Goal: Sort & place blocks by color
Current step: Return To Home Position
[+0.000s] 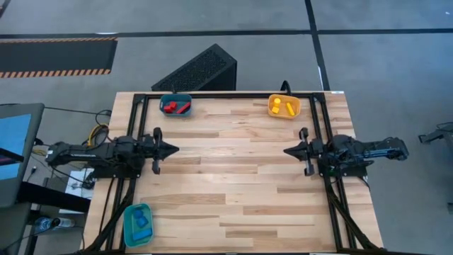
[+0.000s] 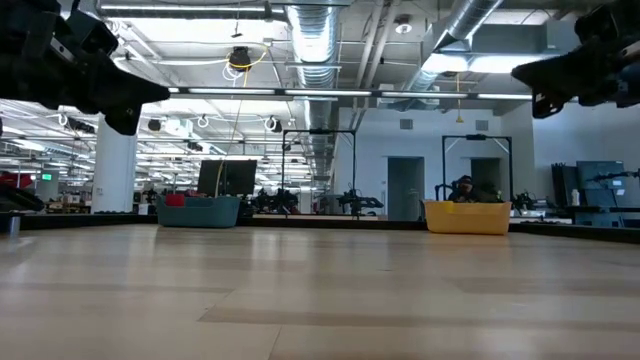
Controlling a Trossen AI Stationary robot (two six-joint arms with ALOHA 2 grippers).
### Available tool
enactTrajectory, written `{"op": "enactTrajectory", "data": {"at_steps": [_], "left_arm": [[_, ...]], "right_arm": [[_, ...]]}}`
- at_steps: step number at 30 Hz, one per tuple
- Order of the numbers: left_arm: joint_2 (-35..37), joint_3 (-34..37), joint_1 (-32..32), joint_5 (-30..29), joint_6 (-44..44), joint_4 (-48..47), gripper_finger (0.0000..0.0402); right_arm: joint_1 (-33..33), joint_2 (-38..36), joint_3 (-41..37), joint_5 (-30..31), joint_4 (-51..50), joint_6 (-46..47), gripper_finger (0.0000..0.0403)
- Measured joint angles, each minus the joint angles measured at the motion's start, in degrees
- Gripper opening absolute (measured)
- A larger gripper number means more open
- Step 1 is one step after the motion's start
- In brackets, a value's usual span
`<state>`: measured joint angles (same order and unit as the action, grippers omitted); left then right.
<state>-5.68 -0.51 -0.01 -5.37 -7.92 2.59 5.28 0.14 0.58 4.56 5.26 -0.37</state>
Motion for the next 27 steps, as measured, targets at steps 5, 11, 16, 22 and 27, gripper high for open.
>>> {"op": "enactTrajectory", "data": {"at_steps": [5, 11, 16, 22, 27], "left_arm": [[1.12, 0.04, -0.02, 0.42, 0.39, -0.08, 0.0], [0.89, 0.09, -0.02, 3.13, -0.97, -0.56, 0.0], [0.79, 0.09, -0.02, 4.27, -4.89, -0.77, 0.0], [0.79, 0.11, -0.02, 4.27, 4.55, -0.77, 0.0], [0.79, 0.13, -0.02, 4.27, 8.81, -0.75, 0.0]], "right_arm": [[-0.17, -0.02, -0.02, 0.01, 1.98, -2.62, 0.0008], [-0.17, 0.85, -0.04, -0.48, -2.82, -4.2, 0.0008], [-0.17, 1.48, -0.04, -0.31, -2.82, -4.18, 0.0008], [-0.17, 1.46, -0.04, -0.2, -2.85, -4.18, 0.0008], [-0.17, 1.46, -0.04, -0.17, -2.9, -4.16, 0.0008]]}}
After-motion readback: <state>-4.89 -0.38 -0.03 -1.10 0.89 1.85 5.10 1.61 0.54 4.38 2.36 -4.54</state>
